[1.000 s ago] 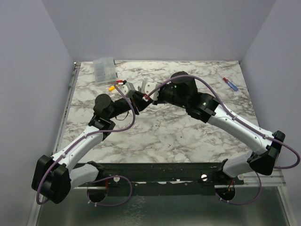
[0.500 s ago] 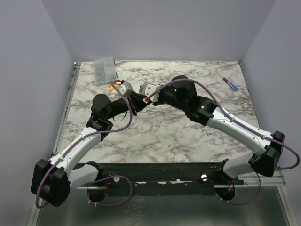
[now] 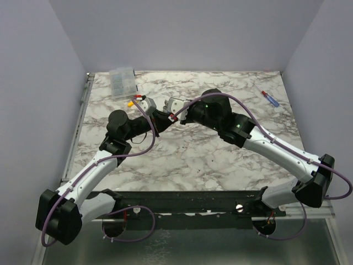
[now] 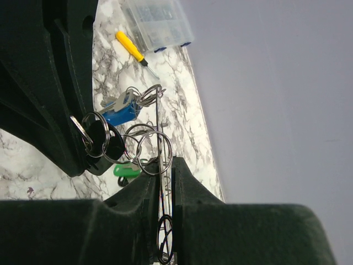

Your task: Remove the keys from the keyring

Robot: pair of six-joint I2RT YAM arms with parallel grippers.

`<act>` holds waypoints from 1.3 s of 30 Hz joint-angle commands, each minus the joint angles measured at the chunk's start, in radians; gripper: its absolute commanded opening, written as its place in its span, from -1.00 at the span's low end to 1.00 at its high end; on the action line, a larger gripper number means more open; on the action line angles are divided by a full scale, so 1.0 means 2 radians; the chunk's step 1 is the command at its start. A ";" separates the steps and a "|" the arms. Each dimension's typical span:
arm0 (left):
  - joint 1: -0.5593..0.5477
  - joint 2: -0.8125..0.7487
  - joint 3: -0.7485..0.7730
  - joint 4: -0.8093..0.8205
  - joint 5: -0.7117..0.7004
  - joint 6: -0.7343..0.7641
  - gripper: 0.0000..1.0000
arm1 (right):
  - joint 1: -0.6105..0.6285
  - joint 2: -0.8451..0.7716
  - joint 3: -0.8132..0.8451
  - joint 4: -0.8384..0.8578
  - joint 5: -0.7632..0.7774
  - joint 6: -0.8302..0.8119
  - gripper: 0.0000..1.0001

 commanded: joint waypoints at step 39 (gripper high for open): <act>-0.029 0.066 0.042 0.051 -0.034 0.056 0.28 | -0.010 -0.018 0.033 -0.023 -0.038 0.020 -0.99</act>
